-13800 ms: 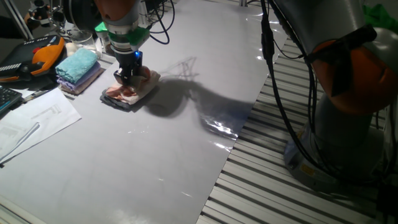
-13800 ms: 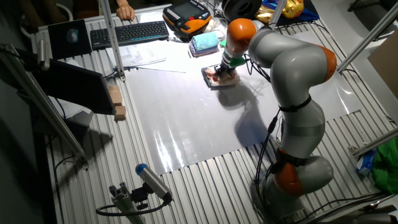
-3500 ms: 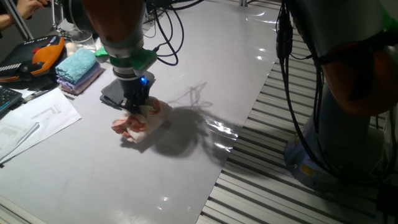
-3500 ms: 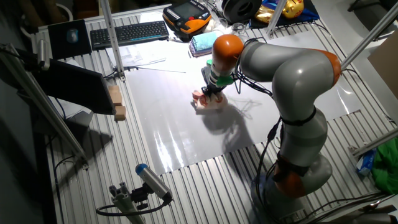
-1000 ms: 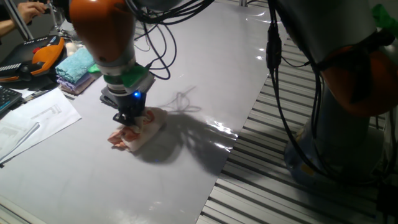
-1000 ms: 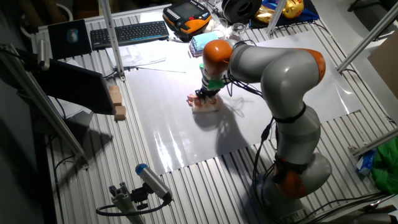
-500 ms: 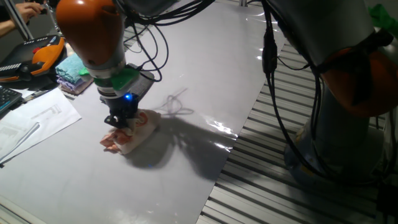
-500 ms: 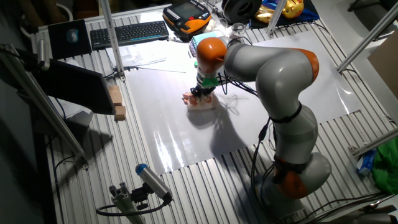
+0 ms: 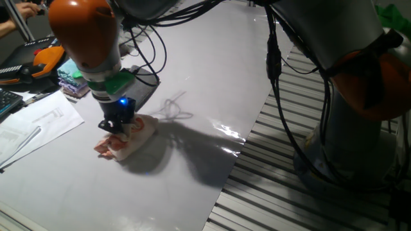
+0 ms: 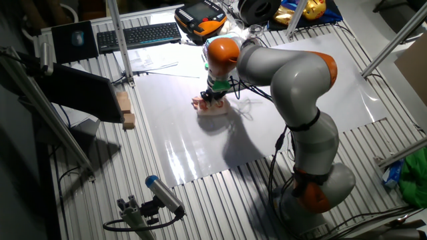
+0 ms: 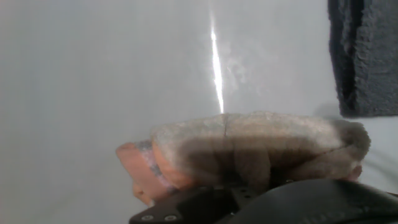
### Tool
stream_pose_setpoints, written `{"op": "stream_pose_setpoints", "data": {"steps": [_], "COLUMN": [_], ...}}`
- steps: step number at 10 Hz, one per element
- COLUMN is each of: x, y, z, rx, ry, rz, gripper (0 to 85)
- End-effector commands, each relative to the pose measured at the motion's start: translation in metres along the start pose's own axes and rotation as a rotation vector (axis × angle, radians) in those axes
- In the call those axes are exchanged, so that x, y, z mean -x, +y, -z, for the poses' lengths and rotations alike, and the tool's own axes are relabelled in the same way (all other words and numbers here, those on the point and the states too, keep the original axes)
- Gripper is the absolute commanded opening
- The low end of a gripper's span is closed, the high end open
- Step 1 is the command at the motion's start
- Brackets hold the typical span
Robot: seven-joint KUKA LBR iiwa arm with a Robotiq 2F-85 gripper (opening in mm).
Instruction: Clean the table with a cloth
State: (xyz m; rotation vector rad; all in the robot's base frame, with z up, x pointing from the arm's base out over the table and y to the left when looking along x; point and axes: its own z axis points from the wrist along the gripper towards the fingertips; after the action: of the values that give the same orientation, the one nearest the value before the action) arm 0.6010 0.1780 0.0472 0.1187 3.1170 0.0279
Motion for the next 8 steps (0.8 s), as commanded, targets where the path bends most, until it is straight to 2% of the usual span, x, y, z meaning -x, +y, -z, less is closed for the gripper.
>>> {"op": "stream_pose_setpoints", "data": {"steps": [1, 4, 6, 8], "x": [0.002, 0.012, 0.02, 0.023], "y": [0.002, 0.012, 0.019, 0.018], "z": [0.001, -0.005, -0.005, -0.005], "rx": [0.003, 0.019, 0.026, 0.006], "ry": [-0.005, -0.028, -0.031, -0.032], "rz": [0.0, -0.01, -0.019, -0.016], "gripper": [0.0, 0.0, 0.0, 0.0]}}
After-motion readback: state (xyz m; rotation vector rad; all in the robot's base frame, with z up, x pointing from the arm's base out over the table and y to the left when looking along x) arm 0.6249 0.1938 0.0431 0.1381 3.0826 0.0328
